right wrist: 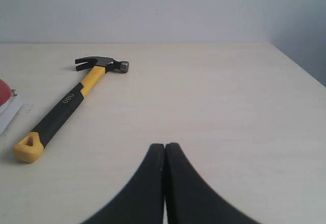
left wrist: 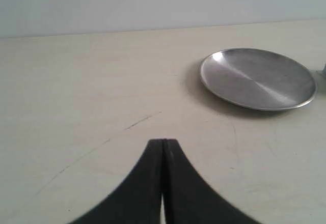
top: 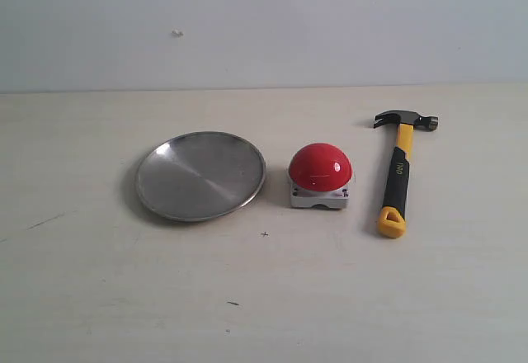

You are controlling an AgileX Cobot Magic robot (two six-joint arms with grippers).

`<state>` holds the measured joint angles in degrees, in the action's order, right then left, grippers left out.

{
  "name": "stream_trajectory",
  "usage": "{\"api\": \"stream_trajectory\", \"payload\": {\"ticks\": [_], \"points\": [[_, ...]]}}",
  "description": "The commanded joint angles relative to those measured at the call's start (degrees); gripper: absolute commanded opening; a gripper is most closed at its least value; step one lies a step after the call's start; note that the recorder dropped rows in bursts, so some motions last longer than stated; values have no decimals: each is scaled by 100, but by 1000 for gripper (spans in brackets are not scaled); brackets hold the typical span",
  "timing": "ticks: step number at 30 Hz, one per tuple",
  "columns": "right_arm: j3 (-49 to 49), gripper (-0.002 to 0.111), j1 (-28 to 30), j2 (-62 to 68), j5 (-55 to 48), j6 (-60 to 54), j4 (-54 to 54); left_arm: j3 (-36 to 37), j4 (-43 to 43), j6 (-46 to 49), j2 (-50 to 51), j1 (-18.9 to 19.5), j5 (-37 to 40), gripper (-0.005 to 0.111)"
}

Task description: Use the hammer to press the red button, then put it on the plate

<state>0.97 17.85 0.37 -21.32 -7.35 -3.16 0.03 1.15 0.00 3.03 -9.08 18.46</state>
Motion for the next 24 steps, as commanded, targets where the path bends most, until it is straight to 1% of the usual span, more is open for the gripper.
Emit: {"api": "stream_trajectory", "payload": {"ticks": [1,10,12,15,19,21,24], "points": [[-3,0,-21,-37,44,-5,34,-3,11,-39,-47,10,-38,0],[-3,0,-21,-37,157,-73,131,-3,11,-39,-47,10,-38,0],[-3,0,-21,-37,552,-217,418,-3,11,-39,-47,10,-38,0],[-3,0,-21,-37,1661,-87,478,-3,11,-39,-47,10,-38,0],[-3,0,-21,-37,2979,947,-170,-3,11,-39,-47,10,-38,0],[-3,0,-21,-37,3437,1391,-395,-3,11,-39,-47,10,-38,0],[-3,0,-21,-37,3943,1745,-621,-3,11,-39,-47,10,-38,0]]}}
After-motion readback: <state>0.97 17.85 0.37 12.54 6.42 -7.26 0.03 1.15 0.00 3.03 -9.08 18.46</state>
